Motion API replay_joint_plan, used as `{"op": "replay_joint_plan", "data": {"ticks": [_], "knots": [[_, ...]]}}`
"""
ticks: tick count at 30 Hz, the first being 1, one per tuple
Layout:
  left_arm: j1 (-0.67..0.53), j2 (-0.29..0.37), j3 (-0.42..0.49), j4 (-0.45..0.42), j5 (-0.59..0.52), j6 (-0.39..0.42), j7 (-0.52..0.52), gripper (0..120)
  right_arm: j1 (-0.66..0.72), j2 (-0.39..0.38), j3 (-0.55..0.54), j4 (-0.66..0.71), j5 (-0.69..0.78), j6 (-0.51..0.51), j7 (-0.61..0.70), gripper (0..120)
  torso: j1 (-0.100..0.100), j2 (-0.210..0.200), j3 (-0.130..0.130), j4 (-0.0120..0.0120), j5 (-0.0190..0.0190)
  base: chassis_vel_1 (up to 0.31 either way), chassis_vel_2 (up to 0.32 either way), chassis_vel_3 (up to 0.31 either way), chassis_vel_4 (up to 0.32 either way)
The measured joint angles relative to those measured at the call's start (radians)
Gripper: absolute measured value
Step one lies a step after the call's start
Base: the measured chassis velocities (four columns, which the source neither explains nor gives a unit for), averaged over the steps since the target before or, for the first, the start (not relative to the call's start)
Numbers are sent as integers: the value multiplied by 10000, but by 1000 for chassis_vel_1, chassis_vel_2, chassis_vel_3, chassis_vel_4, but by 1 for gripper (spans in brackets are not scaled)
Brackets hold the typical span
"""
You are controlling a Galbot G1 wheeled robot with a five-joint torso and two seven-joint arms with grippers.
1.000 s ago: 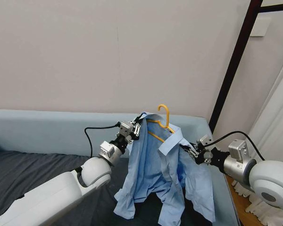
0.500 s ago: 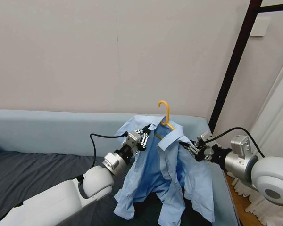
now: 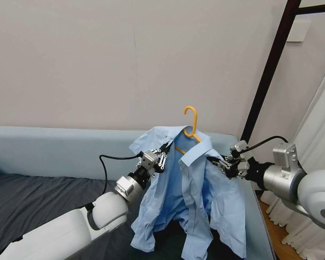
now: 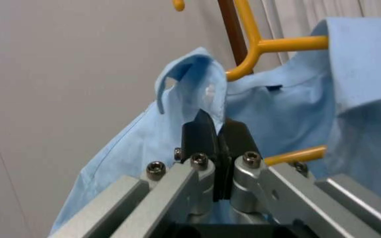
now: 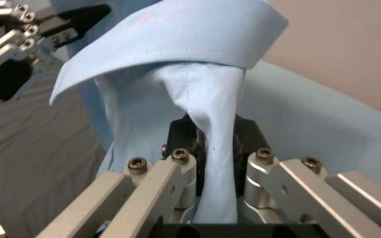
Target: Pick up the clothes from the sofa and hang them on the clothes hanger.
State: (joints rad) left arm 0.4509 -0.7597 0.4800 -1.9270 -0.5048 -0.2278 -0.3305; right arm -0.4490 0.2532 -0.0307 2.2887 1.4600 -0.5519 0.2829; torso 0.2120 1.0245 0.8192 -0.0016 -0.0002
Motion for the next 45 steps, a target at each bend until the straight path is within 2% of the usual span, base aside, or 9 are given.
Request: {"op": "replay_joint_plan", "data": {"ticks": [15, 19, 24, 25, 29, 37, 39, 42, 45], "knots": [[249, -20, -22, -63, 72, 167, -357, 0, 297, -348, 148, 19, 308, -28, 115, 8, 0, 0, 0, 0, 2, 0, 0, 0, 0], [406, 65, -18, -168, 150, 269, -416, 12, 367, -508, 210, 19, 436, -62, 154, 8, 1, 0, 0, 0, 1, 0, 0, 0, 0], [1285, 230, -294, -467, 369, 390, -625, 36, 393, -747, 375, 82, 813, -112, 492, 8, 0, 0, 0, 0, 2, 0, 0, 0, 0], [1285, 230, -294, -467, 369, 390, -625, 36, 393, -747, 375, 82, 813, -112, 492, 8, 0, 0, 0, 0, 2, 0, 0, 0, 0], [2365, 209, -911, -660, 453, 363, -723, 49, 379, -828, 561, 188, 1203, -174, 997, 8, 0, 0, 0, 0, 1, 0, 0, 0, 0], [6270, -631, -3848, -1351, 936, -129, -751, 82, 374, -617, 947, 196, 1940, 61, 2232, 8, 0, 0, 0, 1, 2, 0, 0, 0, 0], [6715, -728, -4091, -1383, 1073, -234, -717, 84, 443, -618, 1029, 159, 2145, 96, 2339, 8, 0, 0, -1, 1, 2, 0, 0, 0, 0], [8323, -1364, -5167, -1455, 1601, -617, -522, 98, 621, -725, 1488, 21, 2847, 230, 2578, 8, 0, 0, -1, 2, 2, 0, 0, 0, 0], [9029, -1908, -5718, -1447, 1844, -881, -441, 100, 670, -854, 1839, -68, 3342, 209, 2783, 8, -1, 0, -1, 2, 0, 0, 0, 0, 0]]}}
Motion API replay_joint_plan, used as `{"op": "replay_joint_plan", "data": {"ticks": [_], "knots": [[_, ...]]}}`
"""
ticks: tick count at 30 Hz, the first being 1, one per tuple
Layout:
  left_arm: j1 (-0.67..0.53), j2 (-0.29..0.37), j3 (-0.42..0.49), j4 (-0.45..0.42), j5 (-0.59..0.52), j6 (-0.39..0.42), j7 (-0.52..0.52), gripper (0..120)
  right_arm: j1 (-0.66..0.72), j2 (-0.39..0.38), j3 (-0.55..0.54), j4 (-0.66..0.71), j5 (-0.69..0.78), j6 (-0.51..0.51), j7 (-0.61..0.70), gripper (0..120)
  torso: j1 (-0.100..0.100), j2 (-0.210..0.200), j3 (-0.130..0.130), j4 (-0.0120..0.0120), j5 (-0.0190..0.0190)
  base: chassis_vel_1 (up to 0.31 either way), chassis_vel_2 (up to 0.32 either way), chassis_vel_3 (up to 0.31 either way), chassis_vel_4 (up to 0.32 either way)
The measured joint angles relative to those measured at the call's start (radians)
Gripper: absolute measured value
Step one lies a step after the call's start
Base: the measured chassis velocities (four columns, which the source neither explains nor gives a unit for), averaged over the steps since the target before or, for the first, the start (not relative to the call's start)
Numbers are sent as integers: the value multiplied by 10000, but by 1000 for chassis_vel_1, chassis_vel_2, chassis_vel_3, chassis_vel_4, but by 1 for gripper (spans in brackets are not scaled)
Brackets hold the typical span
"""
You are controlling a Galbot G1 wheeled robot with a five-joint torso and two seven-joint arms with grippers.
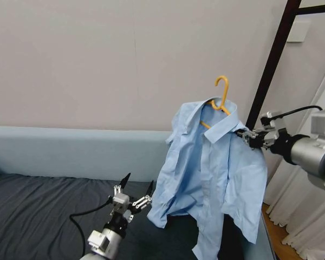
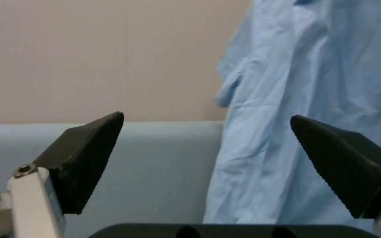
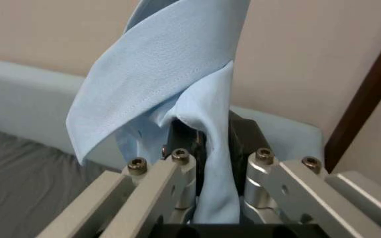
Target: Pick up the clothes from the sofa and hang them on the clothes hanger.
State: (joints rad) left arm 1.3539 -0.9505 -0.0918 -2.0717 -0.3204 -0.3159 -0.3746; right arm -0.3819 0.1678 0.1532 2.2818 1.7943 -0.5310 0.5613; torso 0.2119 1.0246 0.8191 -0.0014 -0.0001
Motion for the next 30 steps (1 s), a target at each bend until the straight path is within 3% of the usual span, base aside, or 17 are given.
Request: {"op": "replay_joint_plan", "data": {"ticks": [3, 5, 8, 12, 21, 25, 30], "knots": [[1028, -962, -671, 420, 689, -783, 68, 100, 135, -507, 472, -232, 702, -150, 316, 8, 0, 0, 0, -1, 3, 0, 0, 0, 0], [1178, -1104, -731, 523, 841, -946, 70, 100, 162, -626, 546, -285, 809, -176, 390, 8, 0, 0, 0, -2, 3, 0, 0, 0, 0], [1959, -1945, -914, 921, 1468, -1595, 85, 100, 283, -1514, 1069, -732, 1316, -428, 797, 8, 0, 0, 0, -3, 2, 0, 0, 0, 0], [2329, -2506, -971, 1057, 1701, -1835, 87, 100, 320, -2014, 1614, -1036, 1752, -653, 1137, 8, 0, 0, 1, -3, 3, 0, 0, 0, 0], [2934, -2848, -1055, 1119, 2133, -1922, 74, 100, 336, -2907, 3124, -1442, 2822, -1165, 1939, 8, -1, 0, 0, -3, 0, 0, 0, 0, 0], [3228, -2927, -1169, 1129, 2169, -1828, 66, 100, 495, -3000, 3023, -1679, 2776, -1470, 2210, 8, -1, 0, 1, -1, 0, 0, 0, 0, 0], [3496, -3137, -1228, 973, 2237, -1715, 64, 100, 341, -2485, 2481, -2185, 1491, -1550, 2052, 8, -1, 1, 1, -2, 1, 0, 0, 0, 0]]}}
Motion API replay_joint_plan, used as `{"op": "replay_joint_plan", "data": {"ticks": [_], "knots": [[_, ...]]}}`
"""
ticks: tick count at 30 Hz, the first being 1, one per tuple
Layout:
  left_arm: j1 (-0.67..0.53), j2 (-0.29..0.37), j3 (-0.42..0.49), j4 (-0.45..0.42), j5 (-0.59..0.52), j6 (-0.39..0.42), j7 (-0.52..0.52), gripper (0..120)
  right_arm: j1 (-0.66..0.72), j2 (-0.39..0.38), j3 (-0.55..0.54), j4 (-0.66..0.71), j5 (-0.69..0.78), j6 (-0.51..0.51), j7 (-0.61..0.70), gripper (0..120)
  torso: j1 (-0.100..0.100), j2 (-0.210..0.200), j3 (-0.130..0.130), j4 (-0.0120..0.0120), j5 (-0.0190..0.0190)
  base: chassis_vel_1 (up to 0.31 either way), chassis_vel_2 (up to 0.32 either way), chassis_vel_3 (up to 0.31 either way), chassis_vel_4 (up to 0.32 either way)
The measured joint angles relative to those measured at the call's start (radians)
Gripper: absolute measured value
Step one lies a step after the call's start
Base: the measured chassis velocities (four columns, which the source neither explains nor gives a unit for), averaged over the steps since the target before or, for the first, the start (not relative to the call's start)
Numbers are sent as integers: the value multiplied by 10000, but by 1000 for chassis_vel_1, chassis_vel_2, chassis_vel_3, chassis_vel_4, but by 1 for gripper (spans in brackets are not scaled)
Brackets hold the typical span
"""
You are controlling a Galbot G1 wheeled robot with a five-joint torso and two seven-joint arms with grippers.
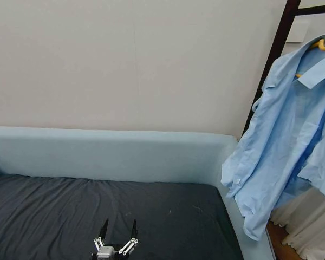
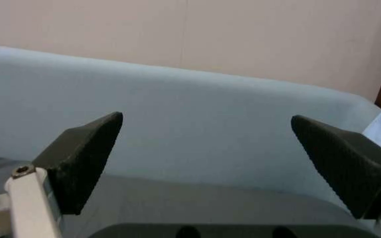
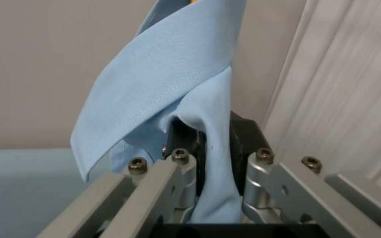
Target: Pick up the clothes from the sofa and hang them on the clothes hanger.
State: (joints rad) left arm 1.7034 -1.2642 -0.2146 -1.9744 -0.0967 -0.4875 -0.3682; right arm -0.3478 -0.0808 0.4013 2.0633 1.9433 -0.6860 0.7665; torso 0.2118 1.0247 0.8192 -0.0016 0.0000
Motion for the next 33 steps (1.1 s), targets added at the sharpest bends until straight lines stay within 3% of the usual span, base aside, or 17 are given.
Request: {"op": "replay_joint_plan", "data": {"ticks": [7, 15, 22, 33], "knots": [[102, -168, -280, -55, 0, 18, -3, 100, -740, 1574, -704, -1549, -3010, 393, -1026, 8, 3, -3, 3, 6, 3, 0, 0, 0, 0], [140, -318, -572, -137, -138, 173, -3, 100, -689, 2224, -1160, -3920, -5255, 879, -2551, 8, 3, -2, 2, -3, 3, 0, 0, 0, 0], [251, -159, -496, -233, -165, 254, 1, 100, -120, 2928, -1980, -5800, -7707, 2310, -4074, 8, 3, -3, 2, 0, 3, 0, 0, 0, 0], [394, -308, -294, -249, 73, 172, 2, 100, 386, 3937, -2696, -6856, -9024, 3976, -5502, 8, 3, -3, 1, 0, 0, 0, 0, 0, 0]]}}
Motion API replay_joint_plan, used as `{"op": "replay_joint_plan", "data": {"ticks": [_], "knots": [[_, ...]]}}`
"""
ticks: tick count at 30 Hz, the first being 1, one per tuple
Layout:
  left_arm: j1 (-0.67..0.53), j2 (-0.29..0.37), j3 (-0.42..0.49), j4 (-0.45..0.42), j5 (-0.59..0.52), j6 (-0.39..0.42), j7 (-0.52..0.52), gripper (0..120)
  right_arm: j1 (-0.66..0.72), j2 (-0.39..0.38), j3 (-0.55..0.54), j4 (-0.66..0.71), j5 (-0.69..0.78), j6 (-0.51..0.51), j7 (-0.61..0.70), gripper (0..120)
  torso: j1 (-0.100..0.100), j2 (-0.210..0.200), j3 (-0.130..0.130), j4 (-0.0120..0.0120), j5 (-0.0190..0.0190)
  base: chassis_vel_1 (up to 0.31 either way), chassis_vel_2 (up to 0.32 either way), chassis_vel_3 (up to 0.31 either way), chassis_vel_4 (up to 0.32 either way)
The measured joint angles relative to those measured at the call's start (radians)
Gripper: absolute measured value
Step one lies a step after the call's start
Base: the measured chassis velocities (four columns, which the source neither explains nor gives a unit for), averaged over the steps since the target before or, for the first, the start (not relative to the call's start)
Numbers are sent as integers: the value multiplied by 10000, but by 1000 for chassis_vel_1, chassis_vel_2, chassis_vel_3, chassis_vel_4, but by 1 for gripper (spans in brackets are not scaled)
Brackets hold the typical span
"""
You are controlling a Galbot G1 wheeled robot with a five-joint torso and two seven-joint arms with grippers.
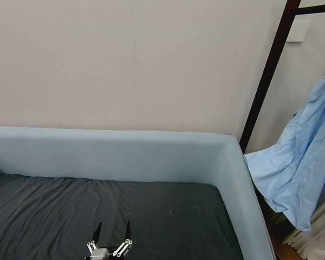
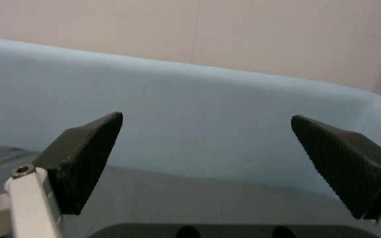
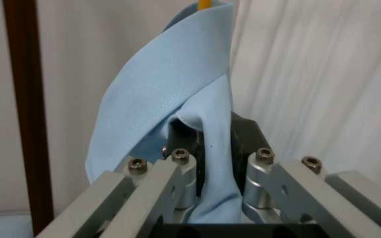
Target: Pick up the clothes from the sofa and hang them on the clothes hanger.
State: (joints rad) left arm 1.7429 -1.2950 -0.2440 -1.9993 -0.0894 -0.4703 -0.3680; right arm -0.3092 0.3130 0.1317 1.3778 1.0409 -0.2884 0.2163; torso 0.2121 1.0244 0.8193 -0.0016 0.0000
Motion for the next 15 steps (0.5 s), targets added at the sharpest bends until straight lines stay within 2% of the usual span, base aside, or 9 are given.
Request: {"op": "replay_joint_plan", "data": {"ticks": [4, 7, 8, 11, 15], "knots": [[107, -166, 88, -7, 130, -68, 0, 100, 216, 586, -313, 30, -961, 443, -14, 8, 0, 0, 0, 0, 1, 0, 0, 0, 0], [138, -215, 93, -18, 151, -114, -1, 100, 1151, 1223, -1050, -210, -1645, 719, 39, 8, 0, 0, 0, 1, -2, 0, 0, 0, 0], [138, -215, 93, -18, 151, -114, -1, 100, 1151, 1223, -1050, -210, -1645, 719, 39, 8, 0, 0, 0, 1, -2, 0, 0, 0, 0], [116, -268, 79, 3, 138, -137, -3, 100, 2114, 1990, -1767, -877, -2147, 1075, -31, 8, 0, 0, 1, 6, -4, 0, 0, 0, 0], [143, -334, 55, 17, 155, -174, -4, 100, 2725, 2473, -2086, -1322, -2477, 1155, 56, 8, 1, 0, 1, 5, -2, 0, 0, 0, 0]]}}
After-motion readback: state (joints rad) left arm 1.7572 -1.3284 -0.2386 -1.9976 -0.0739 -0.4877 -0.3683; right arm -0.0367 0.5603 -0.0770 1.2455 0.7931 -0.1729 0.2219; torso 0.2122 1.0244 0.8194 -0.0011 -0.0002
